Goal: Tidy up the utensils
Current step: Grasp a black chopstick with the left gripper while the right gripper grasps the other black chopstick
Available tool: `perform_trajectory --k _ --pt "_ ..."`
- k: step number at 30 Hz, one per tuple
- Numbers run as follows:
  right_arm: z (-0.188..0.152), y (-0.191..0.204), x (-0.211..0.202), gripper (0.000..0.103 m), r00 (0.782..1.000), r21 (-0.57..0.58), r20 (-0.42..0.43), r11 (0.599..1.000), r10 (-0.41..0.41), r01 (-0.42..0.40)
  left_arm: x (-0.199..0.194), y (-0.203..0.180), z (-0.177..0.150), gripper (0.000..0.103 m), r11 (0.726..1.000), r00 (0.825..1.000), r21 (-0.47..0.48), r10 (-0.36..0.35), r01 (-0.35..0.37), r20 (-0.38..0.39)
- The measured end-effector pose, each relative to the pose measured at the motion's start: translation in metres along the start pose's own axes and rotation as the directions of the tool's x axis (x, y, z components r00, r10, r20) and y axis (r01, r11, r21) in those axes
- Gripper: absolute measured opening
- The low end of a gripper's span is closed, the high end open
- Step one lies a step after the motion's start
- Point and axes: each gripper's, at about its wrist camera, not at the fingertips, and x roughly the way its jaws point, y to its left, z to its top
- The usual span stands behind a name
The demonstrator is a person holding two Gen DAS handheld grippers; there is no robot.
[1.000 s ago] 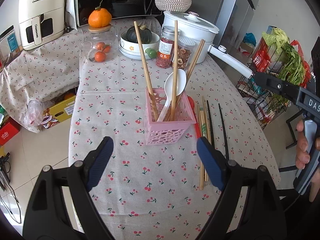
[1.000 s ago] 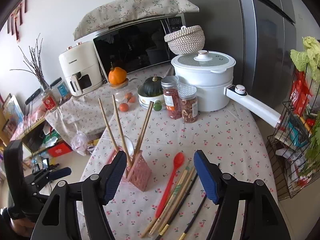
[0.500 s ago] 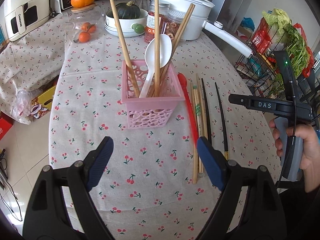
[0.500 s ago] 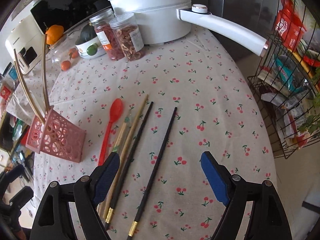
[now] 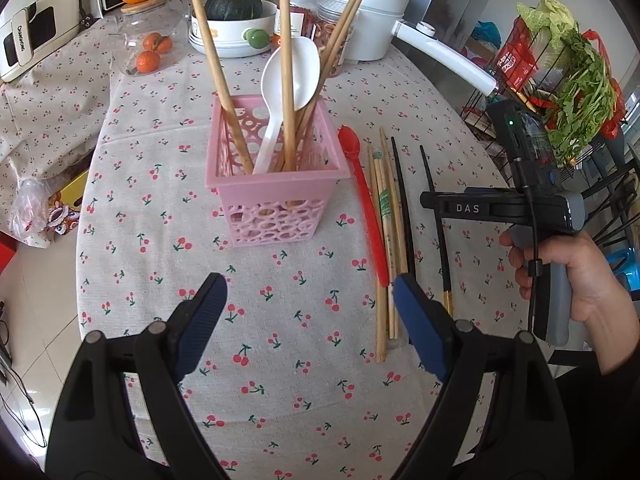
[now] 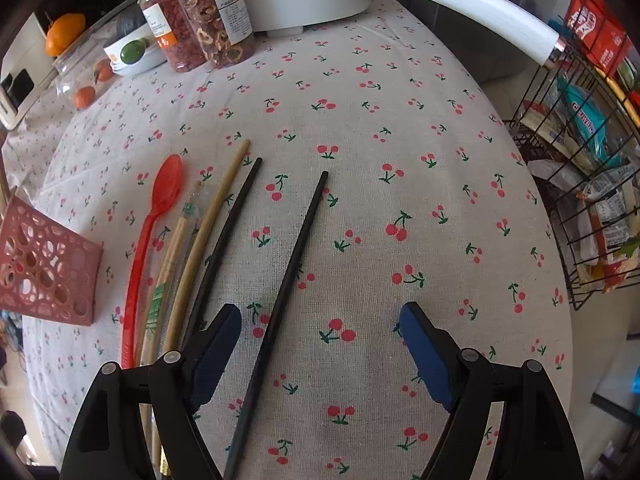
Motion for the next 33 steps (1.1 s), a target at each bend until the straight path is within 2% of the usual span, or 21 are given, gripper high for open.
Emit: perform_trajectory --k 1,4,6,8,11,13,14,18,21,25,33 --pt "-0.001 0.003 -0.001 0.073 1.0 -0.018 0.013 1.0 -0.022 0.022 0.0 -0.002 0.0 0.085 1.0 1.0 0.007 -0.005 0.005 0.001" --pt "-0.002 0.01 -0.006 0.043 1.0 -0.033 0.03 0.999 -0.005 0.006 -0.001 -0.008 -0.001 0.082 0.999 1.0 0.026 -0.021 0.021 0.001" --pt "-0.003 0.013 -0.009 0.011 0.999 -0.048 0.026 0.999 0.019 -0.017 0.0 -0.014 -0.003 0.079 0.999 0.999 0.037 -0.036 0.036 -0.006" --pt "-0.005 0.011 -0.01 0.01 0.999 -0.038 0.014 0.998 0.045 -0.044 0.003 -0.022 -0.004 0.072 0.997 0.998 0.048 -0.053 0.054 -0.018" --pt "-0.008 0.0 -0.012 0.006 0.995 0.001 -0.003 0.995 0.096 -0.096 0.013 -0.036 -0.005 0.051 0.994 0.994 0.062 -0.09 0.094 -0.062" --pt "-0.011 -0.01 -0.016 0.006 0.994 0.011 0.0 0.994 0.106 -0.106 0.022 -0.05 -0.005 0.03 0.988 0.987 0.083 -0.123 0.132 -0.106" --pt "-0.013 -0.016 -0.018 0.006 0.994 0.014 0.006 0.994 0.106 -0.107 0.026 -0.058 -0.003 0.027 0.986 0.985 0.094 -0.127 0.138 -0.116" --pt "-0.019 -0.042 -0.031 0.006 0.989 0.058 0.025 0.988 0.144 -0.145 0.044 -0.085 0.009 0.021 0.981 0.985 0.132 -0.123 0.139 -0.121" --pt "-0.024 -0.063 -0.038 0.006 0.985 0.093 0.036 0.981 0.17 -0.172 0.067 -0.092 0.028 0.021 0.986 0.979 0.073 -0.139 0.15 -0.147" --pt "-0.031 -0.084 -0.044 0.006 0.979 0.132 0.044 0.97 0.199 -0.203 0.096 -0.098 0.053 0.013 0.994 0.983 0.029 -0.103 0.108 -0.15" --pt "-0.036 -0.1 -0.056 0.006 0.968 0.138 0.063 0.958 0.244 -0.25 0.137 -0.101 0.079 0.012 1.0 0.983 0.002 -0.021 0.022 -0.18"
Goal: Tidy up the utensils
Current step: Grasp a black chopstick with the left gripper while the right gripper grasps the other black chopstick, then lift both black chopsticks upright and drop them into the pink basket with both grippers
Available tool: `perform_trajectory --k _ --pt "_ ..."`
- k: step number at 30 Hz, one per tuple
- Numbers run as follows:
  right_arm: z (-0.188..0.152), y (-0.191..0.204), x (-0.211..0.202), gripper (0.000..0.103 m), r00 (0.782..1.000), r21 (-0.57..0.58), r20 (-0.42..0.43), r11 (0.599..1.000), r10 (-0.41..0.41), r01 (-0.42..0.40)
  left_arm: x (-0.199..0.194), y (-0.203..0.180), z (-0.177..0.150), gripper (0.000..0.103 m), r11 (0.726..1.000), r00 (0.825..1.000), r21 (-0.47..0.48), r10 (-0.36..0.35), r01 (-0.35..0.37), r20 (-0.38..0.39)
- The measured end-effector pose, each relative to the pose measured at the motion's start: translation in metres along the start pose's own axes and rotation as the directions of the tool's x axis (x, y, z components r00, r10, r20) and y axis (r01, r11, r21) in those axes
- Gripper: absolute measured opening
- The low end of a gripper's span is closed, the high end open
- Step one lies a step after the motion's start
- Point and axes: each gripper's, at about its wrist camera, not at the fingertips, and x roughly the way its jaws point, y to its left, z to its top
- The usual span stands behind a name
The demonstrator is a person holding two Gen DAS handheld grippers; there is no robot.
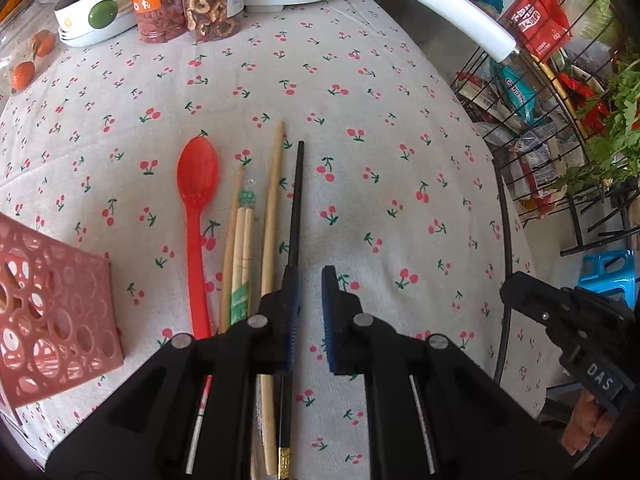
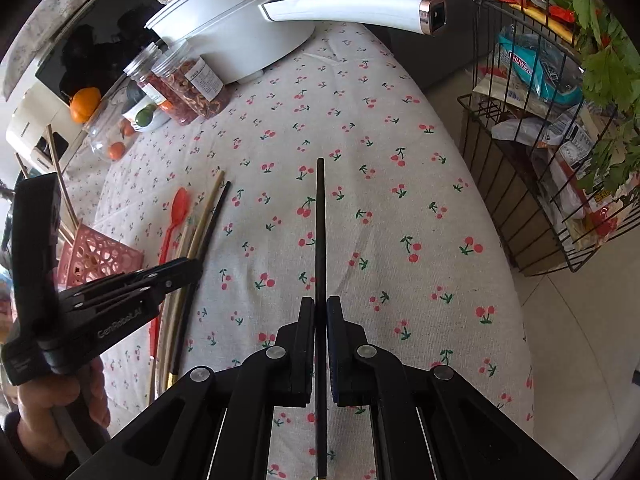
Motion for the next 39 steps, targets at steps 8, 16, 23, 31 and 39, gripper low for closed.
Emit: perform_trajectory --k 8,16,23,31,39 --pt "0.0 0.003 0.003 0.006 1.0 0.002 -0.011 1.0 0.009 -0.009 0.01 -0.008 0.009 0.012 0.995 0.996 0.038 0.088 -0.087 -0.016" --pt "0.0 0.01 -0.005 0.006 1.0 0.008 0.014 1.0 0.019 -0.019 0.006 -0.02 0.01 0.006 0.989 0.994 0.106 0.109 -0.106 -0.016" --pt "-0.005 0.036 -0.041 0.006 0.992 -0.036 0.113 0.998 0.061 -0.057 -0.064 -0.016 -0.018 0.006 0.989 0.991 0.144 0.028 -0.046 0.128" --pt "-0.018 0.073 -0.076 0.006 0.971 -0.109 0.221 0.992 0.087 -0.064 -0.142 0.0 -0.066 0.006 0.98 0.95 0.197 -0.05 -0.012 0.307" --pt "-0.027 0.114 -0.093 0.006 0.949 -0.199 0.307 0.98 0.079 -0.017 -0.187 0.029 -0.092 0.006 0.983 0.875 0.182 -0.113 0.029 0.47"
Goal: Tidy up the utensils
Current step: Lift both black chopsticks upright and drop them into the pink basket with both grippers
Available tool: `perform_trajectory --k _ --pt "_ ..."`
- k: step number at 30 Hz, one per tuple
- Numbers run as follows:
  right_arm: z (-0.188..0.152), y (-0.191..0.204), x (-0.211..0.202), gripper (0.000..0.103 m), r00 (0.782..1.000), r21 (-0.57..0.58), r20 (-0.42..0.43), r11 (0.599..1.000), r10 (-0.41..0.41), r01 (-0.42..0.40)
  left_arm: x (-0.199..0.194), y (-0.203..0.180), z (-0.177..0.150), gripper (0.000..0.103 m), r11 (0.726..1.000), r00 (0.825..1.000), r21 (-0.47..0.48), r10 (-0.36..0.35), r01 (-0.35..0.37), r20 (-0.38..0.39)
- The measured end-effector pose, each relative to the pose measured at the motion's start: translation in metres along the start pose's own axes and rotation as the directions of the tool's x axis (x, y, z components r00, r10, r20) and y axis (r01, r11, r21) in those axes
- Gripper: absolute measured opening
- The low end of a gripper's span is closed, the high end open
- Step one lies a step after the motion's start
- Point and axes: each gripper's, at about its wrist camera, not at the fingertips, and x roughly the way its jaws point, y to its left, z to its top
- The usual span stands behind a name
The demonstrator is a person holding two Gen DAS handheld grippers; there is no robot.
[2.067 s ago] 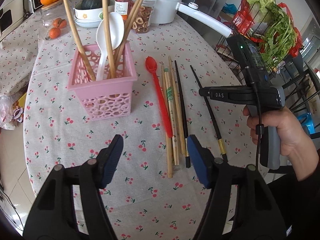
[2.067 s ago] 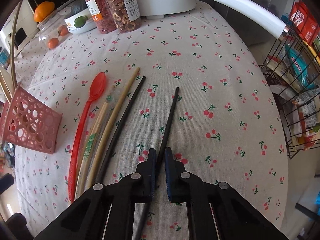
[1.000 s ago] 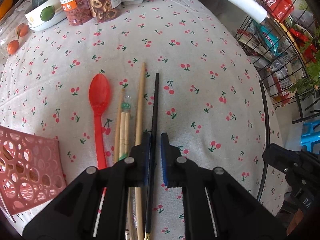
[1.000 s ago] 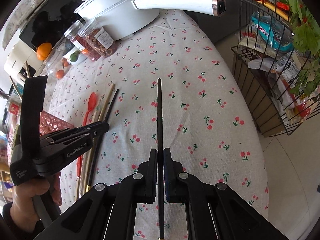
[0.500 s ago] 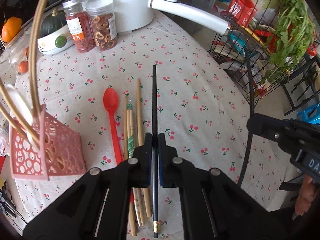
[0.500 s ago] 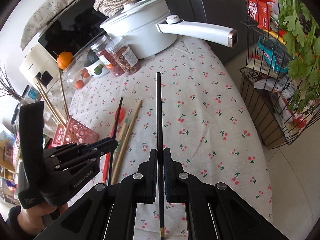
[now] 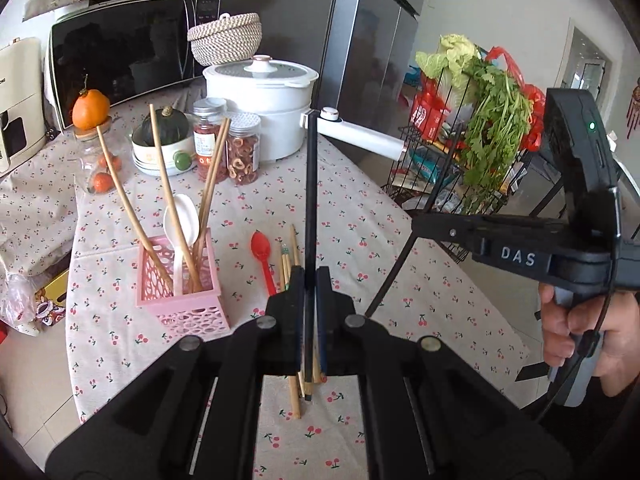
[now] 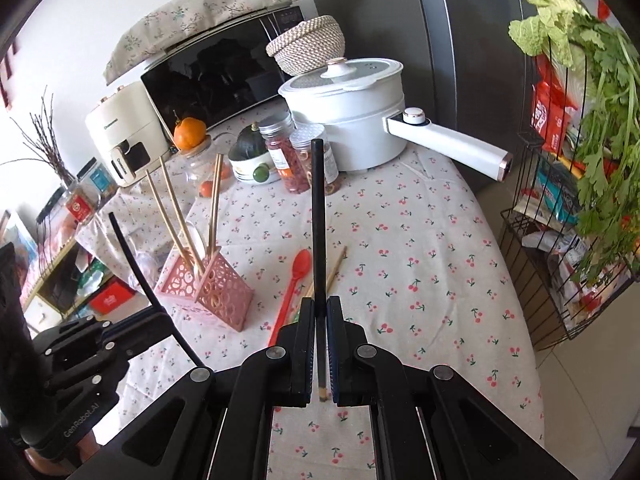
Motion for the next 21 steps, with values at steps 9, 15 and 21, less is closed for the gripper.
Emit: perform_trajectory --k 9,15,21 --pt "0.016 0.032 -0.01 0.006 0.997 -0.069 0.066 0.997 0.037 -0.032 -0.067 0.006 0.03 0.006 0.999 0.965 0.032 0.015 -0.024 0.263" --pt "0.032 0.058 -0.028 0.006 0.986 -0.095 0.142 0.992 0.091 -0.078 -0.092 0.022 0.038 0.006 0.996 0.924 0.001 0.084 -0.091 0.373" --pt "0.045 0.076 -0.04 0.006 0.965 -0.095 0.211 0.986 0.158 -0.14 -0.094 0.043 0.041 0.006 0.988 0.907 -0.052 0.152 -0.143 0.393"
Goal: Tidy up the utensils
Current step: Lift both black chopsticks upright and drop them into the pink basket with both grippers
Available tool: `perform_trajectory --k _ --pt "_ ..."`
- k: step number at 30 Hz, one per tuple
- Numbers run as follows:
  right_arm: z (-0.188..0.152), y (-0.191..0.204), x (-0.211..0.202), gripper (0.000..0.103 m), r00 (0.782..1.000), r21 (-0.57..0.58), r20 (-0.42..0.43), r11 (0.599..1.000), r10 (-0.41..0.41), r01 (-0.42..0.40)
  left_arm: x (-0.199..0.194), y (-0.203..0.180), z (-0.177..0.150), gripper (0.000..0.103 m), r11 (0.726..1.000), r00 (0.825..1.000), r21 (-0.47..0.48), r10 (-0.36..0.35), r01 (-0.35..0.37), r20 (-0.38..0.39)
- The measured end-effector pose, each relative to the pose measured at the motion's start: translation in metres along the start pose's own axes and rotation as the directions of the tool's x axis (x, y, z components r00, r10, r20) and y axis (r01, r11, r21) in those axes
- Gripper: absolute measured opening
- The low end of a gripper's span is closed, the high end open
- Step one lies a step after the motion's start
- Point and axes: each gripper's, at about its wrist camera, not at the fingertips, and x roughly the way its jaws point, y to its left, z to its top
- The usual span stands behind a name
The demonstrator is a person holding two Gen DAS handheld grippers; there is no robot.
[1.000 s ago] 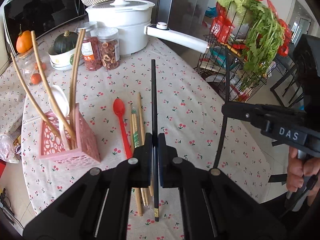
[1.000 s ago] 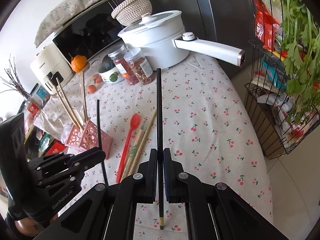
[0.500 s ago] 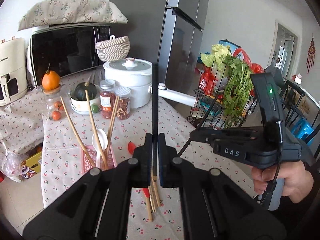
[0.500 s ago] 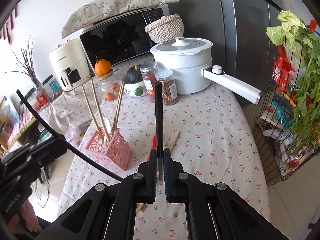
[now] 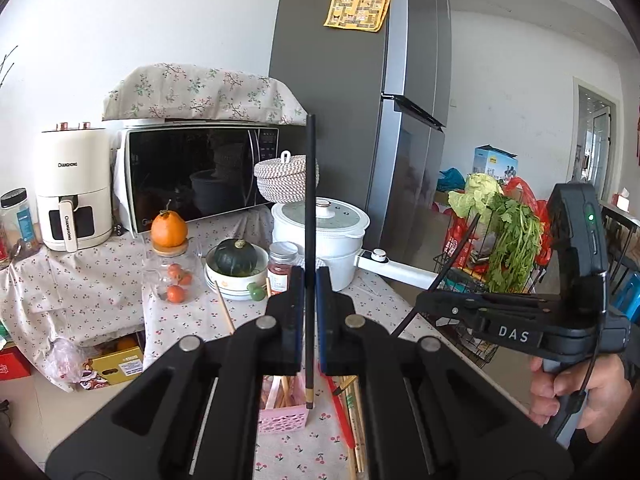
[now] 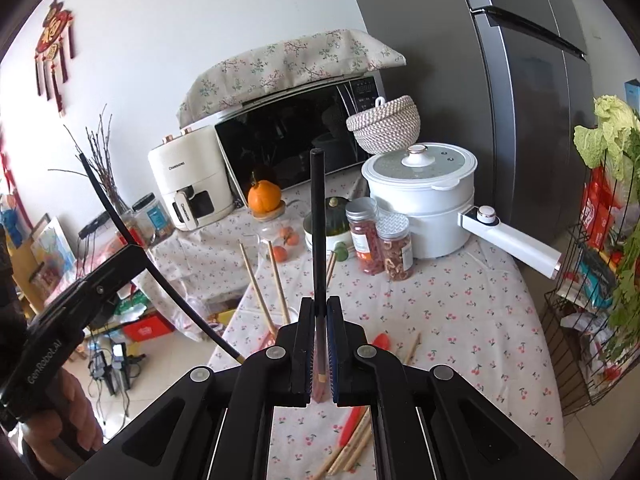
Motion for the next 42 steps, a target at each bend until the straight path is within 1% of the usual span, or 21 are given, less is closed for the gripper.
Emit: perform_trajectory --k 4,8,16,21,24,30,33,35,36,37,38,39,40,41,42 --pt "0.007 0.007 0.001 0.006 0.999 0.009 0.038 1.0 0.027 -0.027 0.006 0.009 -0.003 0.006 0.999 0.999 -0.001 0.039 -0.039 -0.003" --pt "0.011 0.01 0.005 0.006 0.997 0.023 0.053 0.998 0.054 -0.056 0.012 0.017 -0.005 0.006 0.999 0.999 -0.008 0.051 -0.051 -0.003" --pt "0.012 0.015 0.021 0.006 0.993 0.027 0.069 0.995 0.095 -0.097 0.042 0.029 -0.017 0.006 0.997 0.996 -0.015 0.076 -0.077 -0.047" --pt "0.011 0.019 0.031 0.006 0.991 0.021 0.081 0.994 0.105 -0.107 0.055 0.038 -0.022 0.006 0.995 0.992 -0.038 0.086 -0.09 -0.094" --pt "0.012 0.019 0.039 0.006 0.992 0.025 0.068 0.994 0.106 -0.108 0.064 0.043 -0.025 0.006 0.994 0.987 -0.055 0.081 -0.089 -0.14" --pt "0.007 0.017 0.063 0.006 0.994 0.045 0.007 0.993 0.111 -0.111 0.08 0.046 -0.031 0.007 0.995 0.975 -0.058 0.068 -0.082 -0.214" --pt "0.003 0.015 0.077 0.006 0.994 0.055 -0.028 0.993 0.108 -0.106 0.084 0.049 -0.034 0.007 0.995 0.973 -0.072 0.057 -0.074 -0.222" --pt "0.0 0.013 0.085 0.007 0.993 0.065 -0.044 0.992 0.111 -0.108 0.085 0.051 -0.034 0.012 0.993 0.974 -0.091 0.051 -0.073 -0.219" --pt "-0.001 0.011 0.087 0.008 0.993 0.071 -0.047 0.992 0.112 -0.108 0.083 0.052 -0.033 0.021 0.992 0.975 -0.104 0.045 -0.069 -0.216" --pt "-0.001 0.01 0.089 0.008 0.993 0.076 -0.05 0.992 0.109 -0.105 0.082 0.054 -0.032 0.033 0.991 0.977 -0.115 0.044 -0.069 -0.21" --pt "-0.001 0.008 0.089 0.009 0.993 0.081 -0.048 0.991 0.109 -0.104 0.08 0.055 -0.031 0.038 0.99 0.978 -0.124 0.047 -0.073 -0.201" --pt "0.0 0.006 0.088 0.009 0.993 0.087 -0.041 0.99 0.114 -0.11 0.079 0.055 -0.03 0.046 0.989 0.98 -0.129 0.051 -0.077 -0.194" --pt "0.0 0.005 0.086 0.01 0.992 0.091 -0.033 0.989 0.119 -0.116 0.077 0.056 -0.029 0.05 0.988 0.981 -0.134 0.053 -0.079 -0.189" --pt "0.002 0.004 0.083 0.011 0.992 0.094 -0.024 0.988 0.124 -0.121 0.077 0.057 -0.028 0.052 0.987 0.981 -0.14 0.055 -0.082 -0.189" --pt "0.004 0.003 0.08 0.014 0.992 0.097 -0.013 0.987 0.127 -0.125 0.075 0.057 -0.027 0.058 0.985 0.98 -0.148 0.055 -0.084 -0.19"
